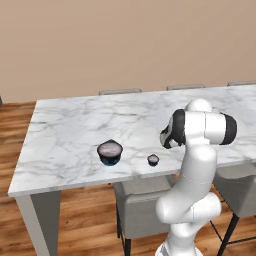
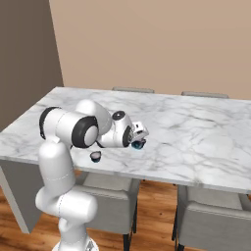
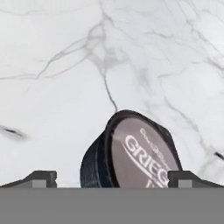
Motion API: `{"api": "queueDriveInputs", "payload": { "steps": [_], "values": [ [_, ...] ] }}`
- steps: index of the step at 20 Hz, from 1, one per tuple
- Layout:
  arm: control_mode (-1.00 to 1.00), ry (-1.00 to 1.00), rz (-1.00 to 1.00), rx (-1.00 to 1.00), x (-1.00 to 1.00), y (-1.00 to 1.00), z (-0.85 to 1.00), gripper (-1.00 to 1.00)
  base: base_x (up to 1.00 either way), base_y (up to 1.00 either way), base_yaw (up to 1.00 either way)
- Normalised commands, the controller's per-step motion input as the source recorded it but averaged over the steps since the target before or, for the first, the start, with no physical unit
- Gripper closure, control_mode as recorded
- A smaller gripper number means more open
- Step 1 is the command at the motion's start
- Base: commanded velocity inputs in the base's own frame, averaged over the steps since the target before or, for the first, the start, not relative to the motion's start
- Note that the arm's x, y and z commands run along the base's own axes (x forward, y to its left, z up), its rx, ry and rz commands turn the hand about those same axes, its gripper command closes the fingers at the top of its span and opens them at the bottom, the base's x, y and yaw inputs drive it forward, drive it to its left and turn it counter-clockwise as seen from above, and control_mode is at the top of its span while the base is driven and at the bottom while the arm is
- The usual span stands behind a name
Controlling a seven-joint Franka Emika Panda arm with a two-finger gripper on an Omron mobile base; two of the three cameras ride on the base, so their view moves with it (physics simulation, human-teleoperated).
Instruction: Stack the yogurt containers by placing the smaller containers on top of the larger containers.
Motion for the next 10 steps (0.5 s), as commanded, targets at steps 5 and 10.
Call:
{"api": "queueDriveInputs", "payload": {
  "steps": [5, 10],
  "values": [
    [-1.0, 0.0, 0.0, 0.0, 0.09, 0.0, -0.13, 1.0, 0.0, 0.0, 0.0],
    [-1.0, 0.0, 0.0, 0.0, 0.0, 0.0, -0.01, 1.0, 0.0, 0.0, 0.0]
  ]
}}
